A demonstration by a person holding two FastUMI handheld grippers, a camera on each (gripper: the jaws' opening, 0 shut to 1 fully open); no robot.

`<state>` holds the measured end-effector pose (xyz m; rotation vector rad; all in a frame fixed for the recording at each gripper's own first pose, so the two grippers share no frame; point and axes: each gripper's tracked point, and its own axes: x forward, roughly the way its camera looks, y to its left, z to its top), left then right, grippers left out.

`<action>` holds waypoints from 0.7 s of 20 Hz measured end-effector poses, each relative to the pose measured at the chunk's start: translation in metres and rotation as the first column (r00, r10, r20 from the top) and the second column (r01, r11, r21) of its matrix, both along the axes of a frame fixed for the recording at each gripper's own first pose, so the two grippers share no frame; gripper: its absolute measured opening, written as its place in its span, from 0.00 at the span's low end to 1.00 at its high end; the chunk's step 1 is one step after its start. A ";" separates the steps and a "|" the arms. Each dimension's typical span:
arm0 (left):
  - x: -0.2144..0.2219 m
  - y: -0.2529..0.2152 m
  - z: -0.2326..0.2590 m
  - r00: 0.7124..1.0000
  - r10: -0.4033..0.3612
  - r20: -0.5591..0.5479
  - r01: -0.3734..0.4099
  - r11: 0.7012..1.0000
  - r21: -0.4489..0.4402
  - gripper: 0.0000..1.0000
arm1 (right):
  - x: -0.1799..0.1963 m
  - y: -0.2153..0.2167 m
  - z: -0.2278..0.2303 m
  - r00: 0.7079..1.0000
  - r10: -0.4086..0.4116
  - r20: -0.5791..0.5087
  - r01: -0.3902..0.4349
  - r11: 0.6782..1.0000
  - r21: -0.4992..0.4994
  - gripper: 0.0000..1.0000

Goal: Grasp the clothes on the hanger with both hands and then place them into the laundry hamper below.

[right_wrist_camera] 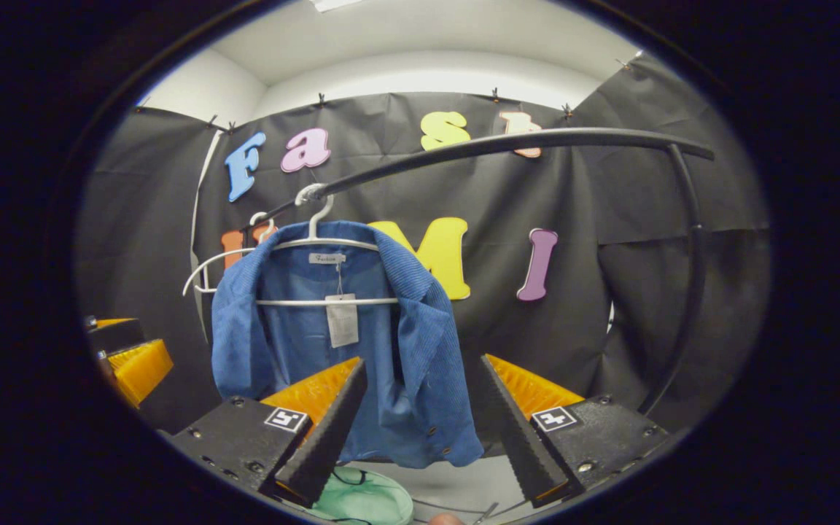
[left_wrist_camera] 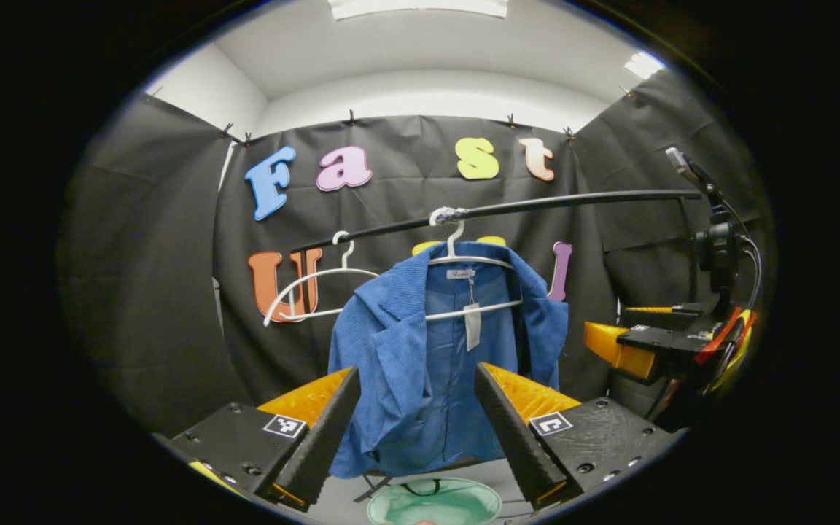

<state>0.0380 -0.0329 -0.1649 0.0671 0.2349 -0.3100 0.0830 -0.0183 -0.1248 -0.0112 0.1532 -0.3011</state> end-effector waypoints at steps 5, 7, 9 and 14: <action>0.029 -0.011 -0.024 0.998 0.064 0.011 -0.064 0.998 0.013 0.98 | 0.030 -0.033 -0.026 0.999 0.005 -0.047 -0.003 0.999 0.032 0.97; 0.041 -0.014 -0.038 0.996 0.088 -0.003 -0.088 0.996 0.025 0.99 | 0.043 -0.041 -0.041 0.997 0.025 -0.079 -0.021 0.999 0.049 0.97; 0.052 -0.014 -0.053 0.992 0.119 -0.027 -0.118 0.992 0.034 0.98 | 0.058 -0.046 -0.056 0.993 0.049 -0.109 -0.044 0.998 0.046 0.97; 0.076 -0.019 -0.085 0.983 0.165 -0.081 -0.160 0.985 0.057 0.98 | 0.095 -0.048 -0.089 0.984 0.085 -0.154 -0.074 0.994 0.076 0.97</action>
